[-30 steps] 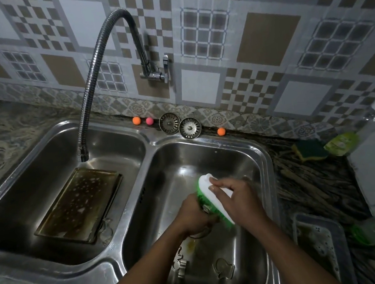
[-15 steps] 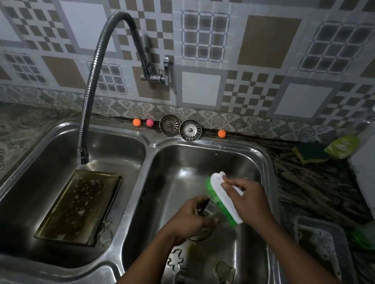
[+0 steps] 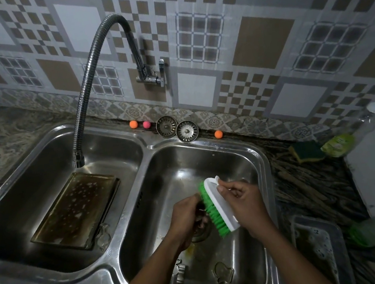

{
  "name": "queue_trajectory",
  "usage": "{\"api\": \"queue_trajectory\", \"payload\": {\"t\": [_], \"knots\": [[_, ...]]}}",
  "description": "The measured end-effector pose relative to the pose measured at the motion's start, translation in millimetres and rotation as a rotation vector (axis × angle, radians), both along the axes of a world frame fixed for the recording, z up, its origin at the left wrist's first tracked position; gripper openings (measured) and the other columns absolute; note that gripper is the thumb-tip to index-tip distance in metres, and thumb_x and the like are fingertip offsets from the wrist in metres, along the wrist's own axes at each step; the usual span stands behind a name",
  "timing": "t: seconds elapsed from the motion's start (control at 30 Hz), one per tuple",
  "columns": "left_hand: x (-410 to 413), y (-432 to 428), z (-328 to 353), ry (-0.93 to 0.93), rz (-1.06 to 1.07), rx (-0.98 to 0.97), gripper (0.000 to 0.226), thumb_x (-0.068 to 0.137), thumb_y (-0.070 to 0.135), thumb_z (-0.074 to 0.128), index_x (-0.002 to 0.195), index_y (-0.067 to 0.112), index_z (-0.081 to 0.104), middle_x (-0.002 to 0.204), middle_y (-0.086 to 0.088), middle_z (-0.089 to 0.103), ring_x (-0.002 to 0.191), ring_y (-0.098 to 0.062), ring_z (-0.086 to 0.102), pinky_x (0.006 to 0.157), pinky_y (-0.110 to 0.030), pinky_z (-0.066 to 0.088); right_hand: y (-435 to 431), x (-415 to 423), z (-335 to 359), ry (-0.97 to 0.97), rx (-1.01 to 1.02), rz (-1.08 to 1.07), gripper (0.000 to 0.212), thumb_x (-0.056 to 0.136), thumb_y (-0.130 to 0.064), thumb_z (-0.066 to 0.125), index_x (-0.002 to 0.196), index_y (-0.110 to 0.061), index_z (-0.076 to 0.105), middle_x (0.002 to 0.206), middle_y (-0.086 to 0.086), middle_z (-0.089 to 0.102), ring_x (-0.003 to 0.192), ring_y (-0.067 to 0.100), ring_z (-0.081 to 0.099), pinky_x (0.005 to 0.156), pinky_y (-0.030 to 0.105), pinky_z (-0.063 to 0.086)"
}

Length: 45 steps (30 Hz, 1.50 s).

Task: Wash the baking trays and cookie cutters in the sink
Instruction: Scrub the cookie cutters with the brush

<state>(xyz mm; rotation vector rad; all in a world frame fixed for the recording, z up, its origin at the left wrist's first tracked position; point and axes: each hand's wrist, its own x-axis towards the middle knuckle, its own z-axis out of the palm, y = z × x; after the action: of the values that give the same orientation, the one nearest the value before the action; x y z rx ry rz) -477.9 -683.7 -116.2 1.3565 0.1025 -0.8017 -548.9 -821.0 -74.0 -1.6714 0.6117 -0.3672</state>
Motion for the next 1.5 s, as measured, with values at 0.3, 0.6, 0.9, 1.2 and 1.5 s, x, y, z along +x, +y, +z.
{"api": "queue_trajectory", "payload": {"t": [0.3,0.6,0.9,1.2,1.5], "knots": [[-1,-5,12,-0.262,-0.016,0.101,0.057,0.103,0.039,0.043,0.051,0.02,0.055,0.047,-0.002,0.044,0.046,-0.018,0.041,0.053,-0.03,0.034,0,-3,-11,-0.027,0.093,-0.097,0.022,0.088,-0.017,0.07,0.109,-0.021,0.073,0.104,-0.008,0.075,0.095,0.004,0.069,0.074,0.017,0.052],[6,3,0,-0.365,-0.053,0.117,0.037,0.09,0.034,0.066,0.067,0.006,0.06,0.066,-0.007,0.058,0.063,-0.017,0.055,0.065,-0.037,0.046,-6,-13,-9,-0.043,0.106,-0.109,0.021,0.089,-0.015,0.069,0.11,-0.02,0.073,0.101,-0.011,0.075,0.094,0.002,0.069,0.071,0.015,0.052],[6,6,-5,-0.086,-0.055,0.044,0.066,0.058,0.064,0.082,0.115,0.034,0.065,0.123,-0.013,0.063,0.102,-0.03,0.066,0.087,-0.045,0.057,2,-19,-13,-0.03,0.156,-0.043,0.022,0.089,-0.015,0.068,0.11,-0.018,0.073,0.103,-0.008,0.075,0.096,0.004,0.069,0.073,0.017,0.053],[-6,-14,19,0.279,0.175,-0.086,0.07,0.096,0.065,0.034,0.107,0.005,0.069,0.097,-0.022,0.074,0.084,-0.033,0.073,0.066,-0.036,0.057,25,-16,-22,0.06,-0.144,0.012,0.024,0.089,-0.03,0.07,0.112,-0.034,0.071,0.102,-0.025,0.069,0.098,-0.008,0.062,0.08,0.017,0.053],[-2,-11,18,-0.085,0.177,0.076,0.062,0.099,0.059,0.033,0.101,0.013,0.073,0.09,-0.011,0.076,0.089,-0.027,0.073,0.085,-0.042,0.058,37,-14,-21,-0.054,-0.3,-0.061,0.025,0.089,-0.019,0.069,0.11,-0.034,0.068,0.1,-0.024,0.067,0.099,-0.007,0.062,0.081,0.009,0.047]]}}
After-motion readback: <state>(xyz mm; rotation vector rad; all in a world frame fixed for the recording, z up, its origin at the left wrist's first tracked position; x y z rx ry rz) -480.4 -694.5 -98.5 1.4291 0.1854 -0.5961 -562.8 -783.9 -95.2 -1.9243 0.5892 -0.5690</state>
